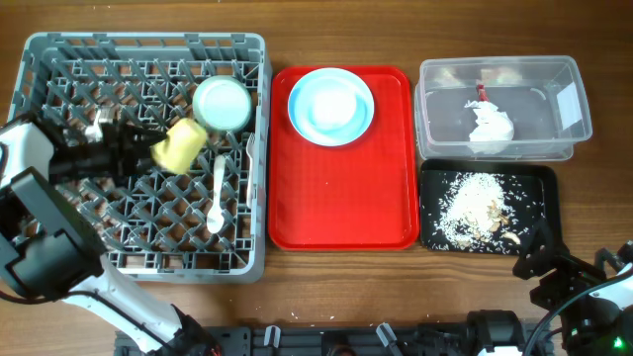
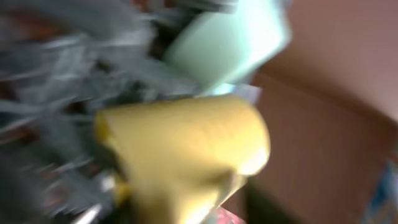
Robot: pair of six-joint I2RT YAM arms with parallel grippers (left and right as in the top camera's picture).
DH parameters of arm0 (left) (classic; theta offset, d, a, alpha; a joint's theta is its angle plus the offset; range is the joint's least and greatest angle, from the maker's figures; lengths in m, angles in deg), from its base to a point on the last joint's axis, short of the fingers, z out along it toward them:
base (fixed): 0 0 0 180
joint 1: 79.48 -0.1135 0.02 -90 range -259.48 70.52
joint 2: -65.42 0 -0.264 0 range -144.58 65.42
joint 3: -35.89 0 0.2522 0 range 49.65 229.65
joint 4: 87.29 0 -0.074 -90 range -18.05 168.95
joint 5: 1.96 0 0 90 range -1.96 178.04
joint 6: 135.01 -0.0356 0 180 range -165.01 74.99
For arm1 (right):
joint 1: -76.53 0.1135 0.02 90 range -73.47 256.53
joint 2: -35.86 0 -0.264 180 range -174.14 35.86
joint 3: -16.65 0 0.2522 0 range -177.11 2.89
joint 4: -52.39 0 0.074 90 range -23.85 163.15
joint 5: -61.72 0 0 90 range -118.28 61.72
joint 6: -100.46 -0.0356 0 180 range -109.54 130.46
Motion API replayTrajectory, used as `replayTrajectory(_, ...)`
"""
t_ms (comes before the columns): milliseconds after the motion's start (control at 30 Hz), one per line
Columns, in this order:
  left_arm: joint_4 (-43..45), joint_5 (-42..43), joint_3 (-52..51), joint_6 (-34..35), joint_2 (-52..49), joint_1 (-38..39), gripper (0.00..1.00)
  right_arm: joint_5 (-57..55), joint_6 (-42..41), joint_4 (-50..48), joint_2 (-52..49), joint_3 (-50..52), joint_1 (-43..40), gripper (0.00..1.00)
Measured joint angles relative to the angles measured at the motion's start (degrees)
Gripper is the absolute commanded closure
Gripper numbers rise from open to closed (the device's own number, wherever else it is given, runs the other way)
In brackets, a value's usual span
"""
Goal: Sort waste into correct bins and load items into the dishwasher rack
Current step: 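Release the yellow cup in the rack and raise the left gripper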
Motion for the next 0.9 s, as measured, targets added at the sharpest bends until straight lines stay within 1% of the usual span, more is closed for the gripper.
replayTrajectory(100, -0.26, -3.65, -0.13, 2.45, 0.87, -0.26, 0.00, 0.00, 0.00, 0.04, 0.00, 0.00, 0.00, 0.00)
replayTrajectory(167, -0.66, -5.86, 0.24, 4.20, 4.13, 0.11, 0.00, 0.00, 0.00, 0.02, 0.00, 0.00, 0.00, 0.00)
replayTrajectory(267, -0.90, -6.99, 2.64, 6.29, 13.07, -0.04, 0.00, 0.00, 0.00, 0.04, 0.00, 0.00, 0.00, 0.00)
replayTrajectory(333, 0.02, -8.76, 3.65, 7.63, 22.62, 0.96, 0.00, 0.00, 0.00, 0.02, 0.00, 0.00, 0.00, 0.00)
replayTrajectory(467, 1.66, -20.28, 4.17, 12.72, 34.45, 6.91, 0.00, 0.00, 0.00, 0.04, 0.00, 0.00, 0.00, 0.00)
replayTrajectory(533, 2.95, -22.69, 4.24, 13.79, 35.12, 9.33, 0.00, 0.00, 0.00, 0.04, 0.00, 0.00, 0.00, 0.00)
replayTrajectory(633, 4.46, -25.22, 3.56, 14.93, 33.20, 16.52, 0.00, 0.00, 0.00, 0.07, 0.00, 0.00, 0.00, 0.00)
replayTrajectory(667, 5.27, -25.49, 2.89, 15.02, 32.15, 18.78, 0.32, 0.00, 0.00, 0.07, 0.00, 0.00, 0.00, 0.00)
replayTrajectory(700, 6.56, -25.99, 2.12, 15.15, 30.75, 20.90, 0.96, 0.00, 0.00, 0.07, 0.00, 0.00, 0.00, 0.00)
replayTrajectory(800, 9.77, -30.47, 0.26, 16.39, 24.90, 26.27, 0.96, 0.02, 0.00, 0.07, 0.00, 0.00, 0.00, 0.00)
replayTrajectory(833, 11.56, -34.93, 0.04, 18.67, 22.18, 27.58, 0.96, 0.00, 0.00, 0.11, 0.00, 0.00, 0.00, 0.00)
replayTrajectory(900, 14.19, -42.27, -0.22, 22.12, 19.21, 27.89, 0.96, 0.00, 0.00, 0.15, 0.00, 0.00, 0.00, 0.00)
